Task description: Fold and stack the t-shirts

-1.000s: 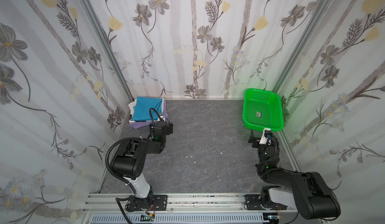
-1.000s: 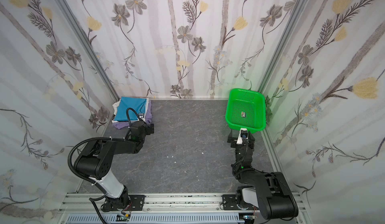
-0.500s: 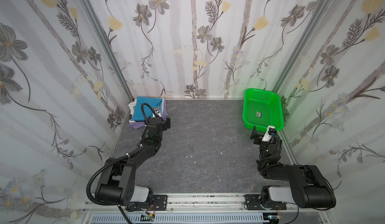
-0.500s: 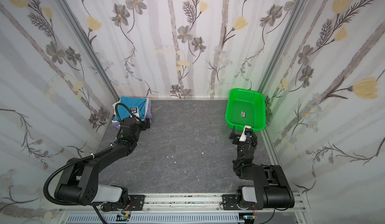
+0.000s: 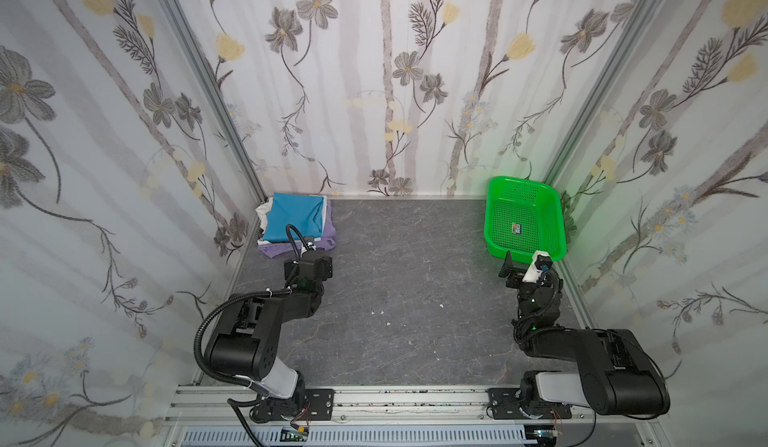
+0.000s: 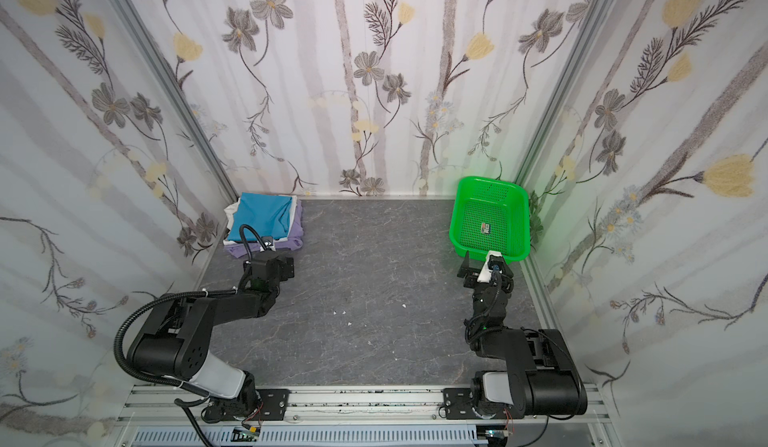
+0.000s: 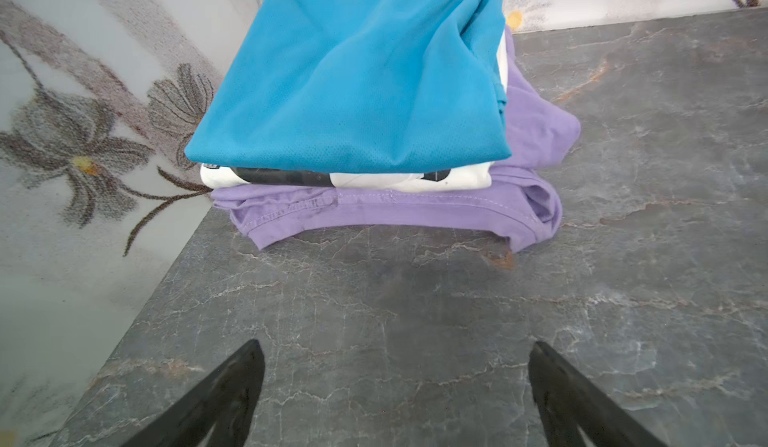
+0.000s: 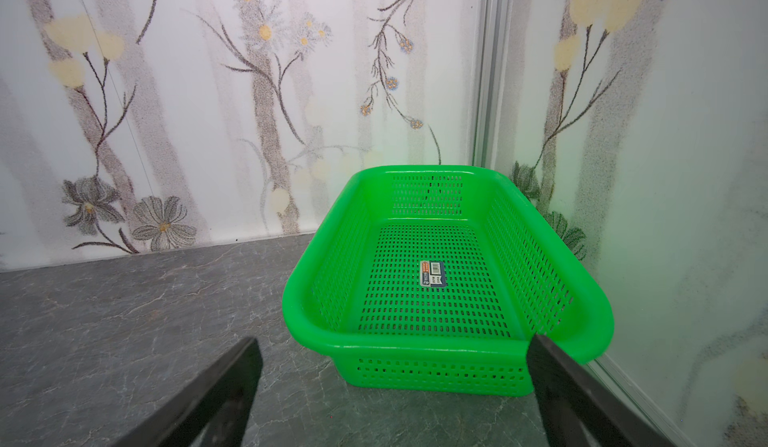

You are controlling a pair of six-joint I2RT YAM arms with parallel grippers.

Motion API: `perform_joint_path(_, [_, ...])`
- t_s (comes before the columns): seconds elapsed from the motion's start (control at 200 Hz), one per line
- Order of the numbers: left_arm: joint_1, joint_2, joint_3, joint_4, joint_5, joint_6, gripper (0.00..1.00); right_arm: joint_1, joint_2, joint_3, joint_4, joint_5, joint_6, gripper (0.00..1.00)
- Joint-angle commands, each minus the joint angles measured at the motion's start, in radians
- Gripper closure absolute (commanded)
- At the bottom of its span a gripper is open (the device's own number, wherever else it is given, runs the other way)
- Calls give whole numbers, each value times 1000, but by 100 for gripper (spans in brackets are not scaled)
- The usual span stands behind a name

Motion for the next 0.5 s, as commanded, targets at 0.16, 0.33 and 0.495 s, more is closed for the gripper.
perform_joint_path(0.16, [60,-28,-70,162,61,-83,0,1,7,33,-8,26,15,0])
perform_joint_path(0.33, [80,-24,-146,296,153,-79,0,0,7,35,-13,29,16,0])
perform_joint_path(0.495, [91,10,-163,347,185,-72,0,0,8,35,-13,29,18,0])
